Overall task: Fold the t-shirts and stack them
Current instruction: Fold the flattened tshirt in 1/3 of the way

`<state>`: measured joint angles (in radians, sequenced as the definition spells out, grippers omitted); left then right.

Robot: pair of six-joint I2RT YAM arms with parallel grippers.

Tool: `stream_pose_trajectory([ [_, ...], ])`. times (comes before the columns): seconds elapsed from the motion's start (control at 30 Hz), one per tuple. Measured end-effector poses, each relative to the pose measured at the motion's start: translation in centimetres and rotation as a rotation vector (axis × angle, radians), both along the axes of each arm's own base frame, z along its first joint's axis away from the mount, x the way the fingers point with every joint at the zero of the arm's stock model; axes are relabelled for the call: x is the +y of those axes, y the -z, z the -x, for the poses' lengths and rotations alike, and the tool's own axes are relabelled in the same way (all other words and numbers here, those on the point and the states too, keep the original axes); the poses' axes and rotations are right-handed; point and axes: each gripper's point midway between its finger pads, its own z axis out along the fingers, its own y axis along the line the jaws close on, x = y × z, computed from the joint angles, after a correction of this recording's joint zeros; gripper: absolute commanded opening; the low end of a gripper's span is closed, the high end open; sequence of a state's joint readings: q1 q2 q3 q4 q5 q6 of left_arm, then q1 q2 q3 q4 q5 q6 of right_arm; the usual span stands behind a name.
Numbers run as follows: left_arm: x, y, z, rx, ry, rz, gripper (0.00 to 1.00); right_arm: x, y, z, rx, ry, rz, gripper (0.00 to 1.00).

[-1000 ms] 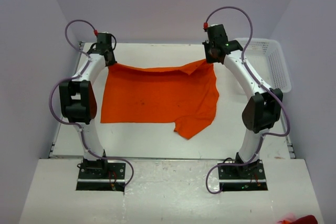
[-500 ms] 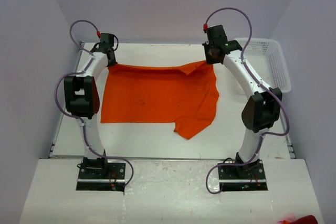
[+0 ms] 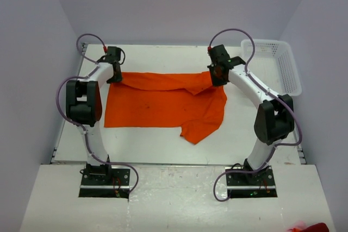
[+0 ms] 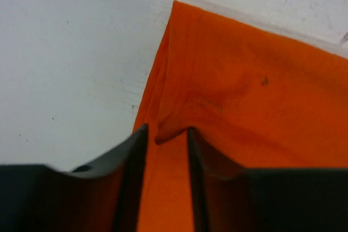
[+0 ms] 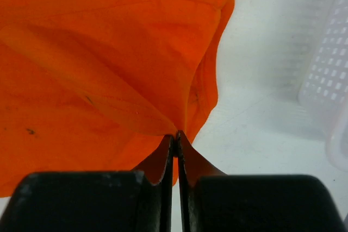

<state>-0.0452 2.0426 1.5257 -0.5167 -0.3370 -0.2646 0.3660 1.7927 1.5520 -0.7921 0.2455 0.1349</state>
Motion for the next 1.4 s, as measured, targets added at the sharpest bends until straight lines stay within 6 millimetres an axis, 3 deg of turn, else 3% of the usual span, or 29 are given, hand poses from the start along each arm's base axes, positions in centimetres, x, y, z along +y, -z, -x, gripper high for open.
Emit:
stream_pose_trajectory([
  [0.03, -0.3, 0.0, 0.5, 0.003, 0.002, 0.002, 0.45, 0.1, 0.6, 0.7, 0.016, -0.003, 0.003, 0.21],
  [0.1, -0.7, -0.3, 1.5, -0.01, 0.001, 0.009, 0.55, 0.3, 1.5, 1.9, 0.032, -0.003, 0.01, 0.4],
  [0.13, -0.9, -0.7, 2.1, -0.024, 0.002, 0.014, 0.74, 0.3, 1.6, 2.3, 0.031, -0.002, 0.011, 0.48],
  [0.17, -1.1, -1.5, 2.6, -0.045, 0.008, 0.022, 0.77, 0.3, 1.5, 2.6, 0.027, 0.0, 0.014, 0.72],
  [0.23, -1.4, -4.1, 3.4, -0.128, 0.01, 0.045, 0.84, 0.4, 0.4, 2.3, -0.009, 0.002, 0.018, 0.85],
  [0.3, -1.8, -8.3, 3.2, -0.26, 0.02, 0.07, 0.81, 0.5, -1.5, 1.4, -0.06, 0.016, 0.008, 0.91],
  [0.33, -1.9, -10.9, 3.0, -0.337, 0.026, 0.081, 0.74, 0.7, -2.7, 0.6, -0.095, 0.019, -0.002, 0.91],
  [0.4, -2.3, -16.0, 2.1, -0.471, 0.04, 0.105, 0.58, 1.0, -5.0, -0.6, -0.155, 0.027, -0.014, 0.89],
  [0.43, -2.5, -18.1, 1.2, -0.519, 0.046, 0.115, 0.3, 1.2, -6.1, -1.3, -0.183, 0.027, -0.024, 0.83],
  [0.47, -2.8, -20.0, 0.1, -0.564, 0.05, 0.127, 0.14, 1.4, -7.0, -2.0, -0.209, 0.027, -0.03, 0.69],
  [0.5, -3.1, -21.6, -1.3, -0.597, 0.063, 0.135, 0.0, 1.6, -7.8, -2.8, -0.229, 0.026, -0.037, 0.14],
  [0.53, -3.4, -22.2, -2.6, -0.613, 0.074, 0.143, 0.0, 1.9, -8.2, -3.6, -0.243, 0.022, -0.042, 0.0],
  [0.6, -4.0, -21.2, -4.8, -0.595, 0.099, 0.153, 0.0, 2.4, -7.7, -4.9, -0.241, 0.028, -0.076, 0.01],
  [0.67, -4.6, -17.4, -5.7, -0.513, 0.113, 0.168, 0.0, 2.4, -5.9, -6.0, -0.201, 0.036, -0.102, 0.42],
  [0.7, -4.9, -14.9, -5.8, -0.453, 0.12, 0.178, 0.0, 2.1, -4.7, -6.3, -0.174, 0.048, -0.111, 0.56],
  [0.83, -5.6, -6.7, -5.1, -0.247, 0.131, 0.209, 0.0, 0.6, -0.2, -6.7, -0.056, 0.078, -0.143, 0.54],
  [0.93, -6.0, -3.1, -4.2, -0.146, 0.135, 0.229, 0.0, -0.5, 1.9, -5.8, 0.006, 0.113, -0.16, 0.53],
  [1.03, -6.2, -1.8, -3.9, -0.112, 0.139, 0.24, 0.0, -0.7, 4.4, -4.2, 0.063, 0.13, -0.181, 0.53],
  [1.2, -6.2, -1.9, -4.1, -0.115, 0.14, 0.241, 0.0, -0.5, 8.5, -0.5, 0.188, 0.143, -0.199, 0.45],
  [1.4, -6.2, -0.3, -4.1, -0.087, 0.135, 0.237, 0.0, 0.1, 10.0, 1.4, 0.207, 0.119, -0.213, 0.58],
])
